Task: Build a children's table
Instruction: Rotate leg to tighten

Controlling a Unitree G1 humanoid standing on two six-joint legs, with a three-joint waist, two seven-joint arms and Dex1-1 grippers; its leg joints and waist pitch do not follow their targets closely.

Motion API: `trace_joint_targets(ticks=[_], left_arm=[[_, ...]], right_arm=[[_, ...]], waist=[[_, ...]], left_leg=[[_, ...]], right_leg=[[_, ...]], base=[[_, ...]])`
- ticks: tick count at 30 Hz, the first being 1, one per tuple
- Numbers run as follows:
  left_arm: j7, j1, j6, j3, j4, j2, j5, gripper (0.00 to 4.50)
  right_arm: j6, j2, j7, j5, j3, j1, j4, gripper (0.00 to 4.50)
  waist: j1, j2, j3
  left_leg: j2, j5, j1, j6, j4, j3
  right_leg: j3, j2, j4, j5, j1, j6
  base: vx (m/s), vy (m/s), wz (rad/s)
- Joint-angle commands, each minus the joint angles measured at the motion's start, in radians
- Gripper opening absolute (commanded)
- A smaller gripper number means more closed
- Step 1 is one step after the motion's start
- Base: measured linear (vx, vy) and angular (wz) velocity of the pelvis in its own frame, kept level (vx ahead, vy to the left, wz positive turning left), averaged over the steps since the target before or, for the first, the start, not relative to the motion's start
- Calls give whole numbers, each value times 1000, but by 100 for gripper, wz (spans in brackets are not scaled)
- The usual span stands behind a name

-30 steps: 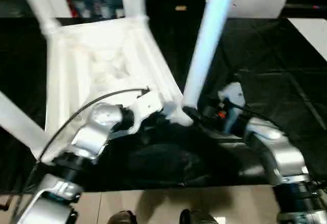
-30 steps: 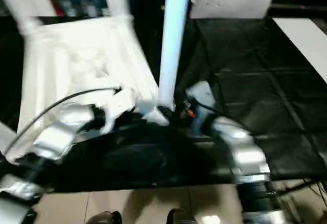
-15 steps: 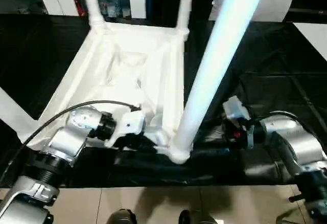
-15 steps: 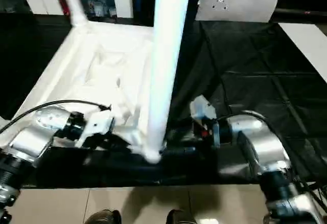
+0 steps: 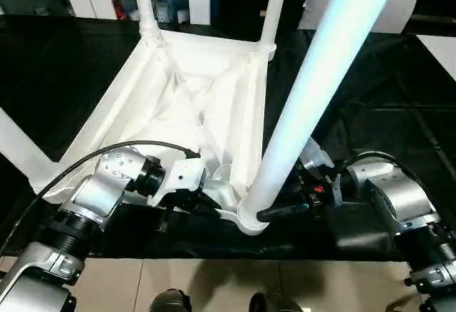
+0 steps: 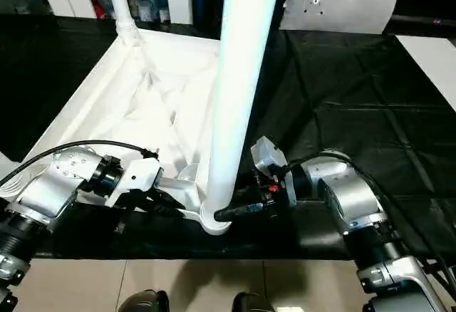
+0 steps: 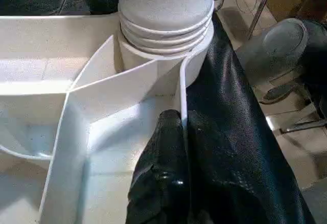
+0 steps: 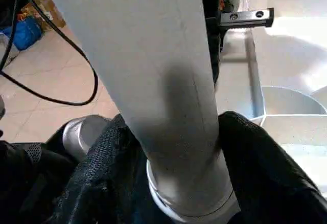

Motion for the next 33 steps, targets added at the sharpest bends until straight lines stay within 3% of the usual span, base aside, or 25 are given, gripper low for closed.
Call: trace_joint_targets(ticks=[1, 8, 13, 15, 16, 17, 18, 20, 24, 25, 27, 28, 29, 31, 32, 33], left_arm=[[-52, 0, -20, -56, 16, -16, -2, 0], [-26, 7, 21, -38, 6, -26, -15, 0], [103, 0, 136, -5, -17, -72, -11, 0], [156, -10, 167, 0, -13, -93, 7, 0], [220, -23, 235, 14, -20, -132, 5, 0], [244, -30, 248, 16, -18, -147, 13, 0], [244, -30, 248, 16, -18, -147, 13, 0], [319, -51, 301, 28, -11, -197, 23, 0], [505, -98, 404, 70, 17, -308, 46, 0], [591, -118, 433, 88, 37, -357, 60, 0], [652, -128, 440, 102, 48, -388, 72, 0], [724, -138, 469, 123, 51, -436, 76, 0], [724, -138, 469, 123, 51, -436, 76, 0], [784, -145, 484, 135, 44, -475, 86, 0], [788, -145, 485, 135, 43, -480, 88, 0], [786, -143, 478, 132, 42, -480, 90, 0]], right_arm=[[18, -7, 43, 18, 25, -5, -12, 213], [103, -21, 39, 47, 23, 36, -66, 204], [190, 36, -172, 39, -17, 98, -137, 204], [179, 69, -254, 10, -27, 109, -138, 204], [198, 127, -387, -25, -44, 120, -139, 204], [213, 148, -433, -31, -51, 121, -138, 204], [213, 148, -433, -31, -51, 121, -138, 204], [246, 215, -552, -51, -69, 124, -141, 202], [321, 351, -803, -96, -107, 126, -157, 200], [326, 414, -926, -126, -126, 116, -140, 200], [325, 453, -1004, -151, -139, 107, -124, 199], [328, 517, -1134, -181, -174, 87, -91, 199], [328, 517, -1134, -181, -174, 87, -91, 199], [301, 566, -1213, -179, -212, 71, -78, 199], [291, 572, -1221, -180, -216, 68, -77, 254], [283, 571, -1221, -184, -214, 69, -80, 254]], waist=[[-4, -7, -63], [6, -5, -60], [7, -7, -56], [-1, -5, -48], [-8, -10, -44], [-10, -4, -40], [-18, -5, -34], [-32, -10, -36], [-50, -12, -38], [-55, -11, -38], [-60, -11, -41], [-63, -11, -43], [-63, -11, -43], [-63, -11, -50], [-61, -11, -53], [-60, -10, -54]], left_leg=[[66, -18, 13, 134, -58, -9], [68, -36, 16, 125, -61, -9], [67, -49, 14, 104, -65, -11], [65, -115, 14, 71, -72, -13], [61, -171, 16, 39, -76, -18], [63, -181, 16, 27, -81, -18], [61, -227, 19, 10, -85, -23], [60, -252, 14, -7, -93, -32], [56, -236, 13, -12, -94, -32], [54, -233, 13, -14, -94, -33], [54, -220, 15, -13, -91, -30], [51, -195, 14, -2, -89, -26], [51, -195, 14, -2, -89, -26], [50, -144, 13, 17, -86, -24], [48, -109, 11, 33, -82, -20], [46, -88, 10, 41, -81, -19]], right_leg=[[42, -81, -50, 13, 54, -298], [43, -82, -55, -24, 51, -289], [45, -83, -61, -56, 51, -274], [46, -86, -75, -172, 47, -254], [48, -90, -92, -327, 48, -211], [50, -90, -94, -357, 44, -201], [48, -89, -104, -450, 38, -174], [45, -90, -109, -521, 44, -137], [47, -87, -113, -501, 37, -121], [47, -89, -115, -504, 36, -119], [49, -86, -114, -468, 34, -123], [52, -83, -110, -403, 36, -135], [52, -83, -110, -403, 36, -135], [52, -78, -101, -285, 40, -160], [52, -77, -96, -207, 45, -174], [52, -76, -92, -164, 48, -182]], base=[[0, 0, 0], [0, 0, 0], [0, 0, 0], [0, 0, 0], [0, 0, 0], [0, 0, 0], [0, 0, 0], [0, 0, 0], [0, 0, 0], [0, 0, 0], [0, 0, 0], [0, 0, 0], [0, 0, 0], [0, 0, 0], [0, 0, 0], [55, -13, 3]])
